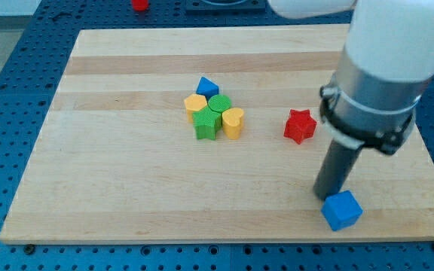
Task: Move your arm closer to the blue cube
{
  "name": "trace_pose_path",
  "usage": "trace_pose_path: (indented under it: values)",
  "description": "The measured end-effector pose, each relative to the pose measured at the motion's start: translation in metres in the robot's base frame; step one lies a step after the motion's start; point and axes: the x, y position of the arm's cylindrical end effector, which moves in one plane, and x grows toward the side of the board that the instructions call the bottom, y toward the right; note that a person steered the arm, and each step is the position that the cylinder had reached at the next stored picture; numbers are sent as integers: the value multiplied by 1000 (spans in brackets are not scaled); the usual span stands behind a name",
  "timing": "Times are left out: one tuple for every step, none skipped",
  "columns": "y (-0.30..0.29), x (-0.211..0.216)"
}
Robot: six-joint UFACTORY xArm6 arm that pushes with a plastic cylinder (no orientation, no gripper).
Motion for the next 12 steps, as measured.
trace_pose_path:
  values:
    - [-90, -3]
    - [-118, 16]
    - [-112, 43]
    - [-91, 44]
    - [-69, 44]
    - [-64, 44]
    - [-64, 44]
    - [-41, 44]
    - [-21, 44]
    - [-12, 44]
    - [8, 44]
    - [43, 44]
